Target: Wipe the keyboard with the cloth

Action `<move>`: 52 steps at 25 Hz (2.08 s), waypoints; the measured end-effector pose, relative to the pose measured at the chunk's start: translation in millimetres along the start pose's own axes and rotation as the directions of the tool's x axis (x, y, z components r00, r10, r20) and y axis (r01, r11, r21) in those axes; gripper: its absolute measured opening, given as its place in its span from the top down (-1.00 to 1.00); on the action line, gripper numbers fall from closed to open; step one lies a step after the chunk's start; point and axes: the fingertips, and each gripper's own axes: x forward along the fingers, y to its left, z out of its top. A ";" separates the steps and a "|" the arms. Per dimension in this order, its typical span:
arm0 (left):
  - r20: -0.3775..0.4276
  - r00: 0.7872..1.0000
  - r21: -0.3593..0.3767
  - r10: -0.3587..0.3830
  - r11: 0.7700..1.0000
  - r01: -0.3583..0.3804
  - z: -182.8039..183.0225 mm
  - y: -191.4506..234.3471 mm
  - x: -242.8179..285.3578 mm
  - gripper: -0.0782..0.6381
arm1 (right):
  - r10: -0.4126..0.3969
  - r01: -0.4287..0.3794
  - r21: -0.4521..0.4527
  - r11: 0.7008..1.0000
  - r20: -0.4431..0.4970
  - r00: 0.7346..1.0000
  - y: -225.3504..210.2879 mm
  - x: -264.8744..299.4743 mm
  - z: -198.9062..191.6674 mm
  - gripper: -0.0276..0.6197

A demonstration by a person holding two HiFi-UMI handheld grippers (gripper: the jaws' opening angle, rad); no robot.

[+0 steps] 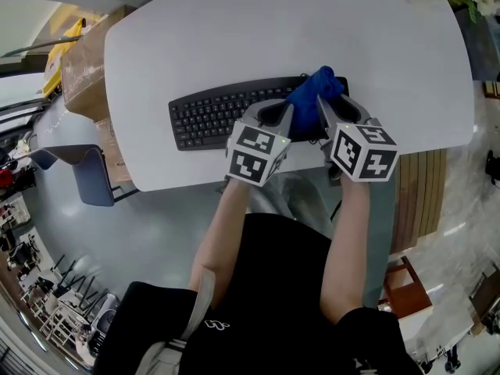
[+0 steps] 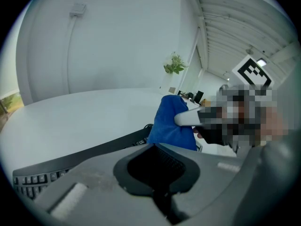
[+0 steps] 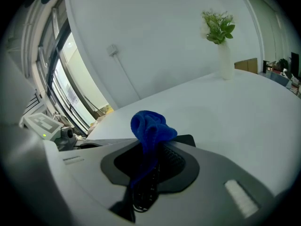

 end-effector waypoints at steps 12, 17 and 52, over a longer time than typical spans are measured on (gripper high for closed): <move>-0.011 0.999 0.026 -0.030 0.999 0.031 10.8 -19.4 16.1 0.79 | -0.104 0.103 0.065 0.993 0.012 0.994 -53.4 -14.6 -3.1 0.63; -0.017 0.999 0.029 -0.040 0.999 0.041 14.0 -24.1 20.9 0.79 | -0.154 0.151 0.087 0.985 0.022 0.988 -75.7 -22.5 -2.6 0.63; 0.161 0.947 -0.214 0.279 0.946 -0.242 -4.8 55.8 -116.2 0.79 | 0.299 -0.298 -0.280 0.913 -0.039 0.953 138.5 -11.3 56.3 0.64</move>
